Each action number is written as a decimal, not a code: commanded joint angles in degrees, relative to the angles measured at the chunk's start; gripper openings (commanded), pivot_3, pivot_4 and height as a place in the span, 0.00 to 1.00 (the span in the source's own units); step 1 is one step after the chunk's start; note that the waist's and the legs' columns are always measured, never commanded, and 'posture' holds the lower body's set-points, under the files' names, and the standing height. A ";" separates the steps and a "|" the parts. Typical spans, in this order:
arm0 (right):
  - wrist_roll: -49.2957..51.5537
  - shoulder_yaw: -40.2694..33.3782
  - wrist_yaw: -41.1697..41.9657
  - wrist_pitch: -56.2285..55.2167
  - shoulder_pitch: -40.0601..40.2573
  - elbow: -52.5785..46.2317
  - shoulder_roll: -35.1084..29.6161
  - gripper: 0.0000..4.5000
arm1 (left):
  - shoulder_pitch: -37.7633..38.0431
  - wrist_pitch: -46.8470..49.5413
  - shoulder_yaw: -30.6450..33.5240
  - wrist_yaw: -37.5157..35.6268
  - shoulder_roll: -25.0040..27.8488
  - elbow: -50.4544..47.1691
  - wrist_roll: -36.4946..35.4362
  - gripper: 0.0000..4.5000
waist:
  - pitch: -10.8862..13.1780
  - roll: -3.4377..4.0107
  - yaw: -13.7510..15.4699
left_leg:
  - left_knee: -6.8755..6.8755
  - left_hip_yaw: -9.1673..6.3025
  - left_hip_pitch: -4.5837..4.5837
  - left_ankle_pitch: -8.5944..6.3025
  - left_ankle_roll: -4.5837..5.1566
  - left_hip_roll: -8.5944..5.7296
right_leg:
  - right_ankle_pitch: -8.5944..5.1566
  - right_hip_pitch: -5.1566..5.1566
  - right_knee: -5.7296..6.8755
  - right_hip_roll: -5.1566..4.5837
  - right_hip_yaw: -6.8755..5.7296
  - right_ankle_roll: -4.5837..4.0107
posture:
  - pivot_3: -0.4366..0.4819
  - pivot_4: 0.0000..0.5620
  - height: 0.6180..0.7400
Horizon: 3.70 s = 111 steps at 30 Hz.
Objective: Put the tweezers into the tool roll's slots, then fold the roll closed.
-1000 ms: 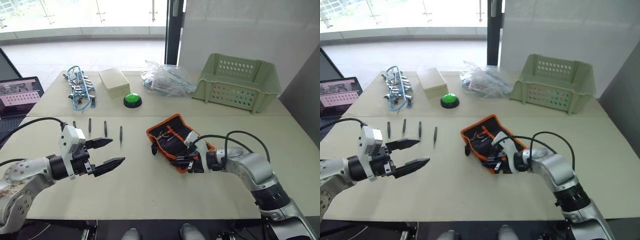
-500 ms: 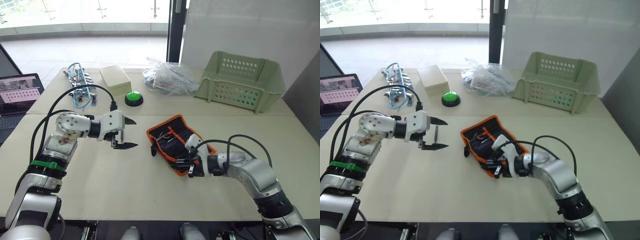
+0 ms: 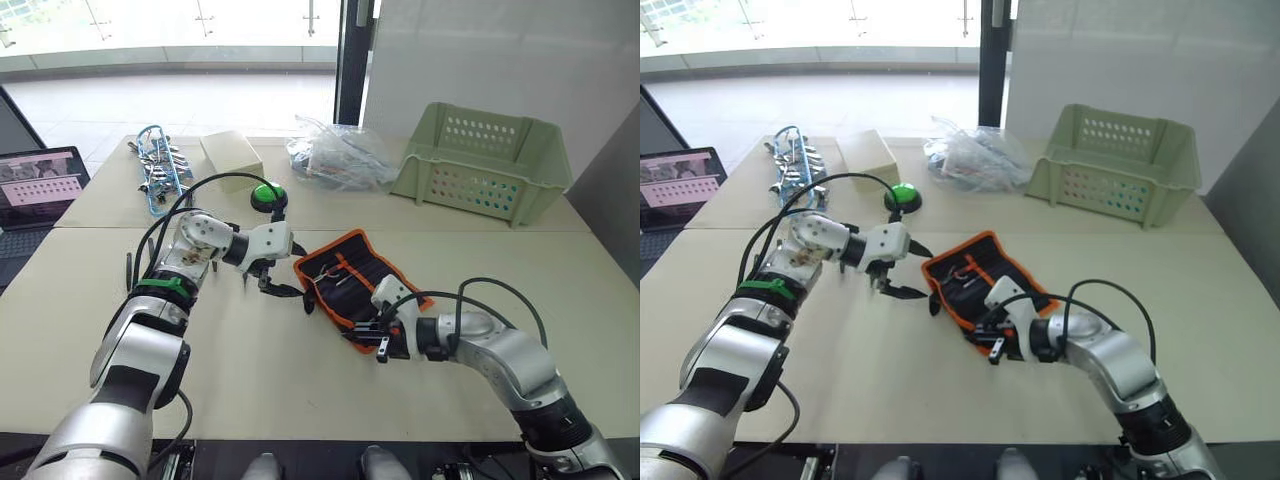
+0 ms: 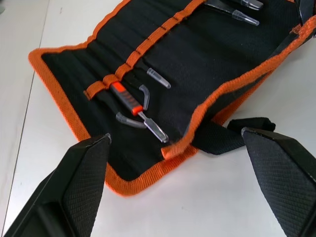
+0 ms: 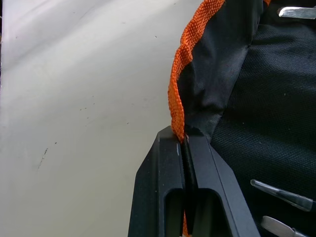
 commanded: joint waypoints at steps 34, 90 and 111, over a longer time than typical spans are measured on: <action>0.94 -4.61 -0.06 -2.79 -2.60 -2.59 -2.74 0.45 | 3.42 -0.88 4.87 -5.03 -1.59 -5.07 -2.12 0.00 | 0.00 -0.01 -0.78 | 0.78 -0.16 0.01 0.01 0.07 -0.12 | -0.01 0.06 0.78 -0.03 0.01 0.07 | 0.48 0.27 1.00; -7.10 5.47 -2.50 -15.19 1.11 12.60 9.21 0.00 | 9.69 -13.16 1.03 1.68 6.89 -4.17 3.19 0.26 | -0.07 -0.02 -1.04 | 0.73 -0.22 0.92 -0.01 0.11 -0.12 | -0.06 0.97 0.76 0.03 0.04 0.17 | 0.48 0.27 1.00; -9.06 6.57 -1.12 -14.52 2.87 11.75 10.24 0.00 | 42.19 51.65 13.53 33.12 -5.25 -67.13 -23.12 0.17 | -0.06 -0.03 -1.22 | 0.28 -0.18 1.17 -0.01 0.09 0.12 | -0.06 0.99 0.69 0.17 0.12 0.14 | 0.48 0.27 1.00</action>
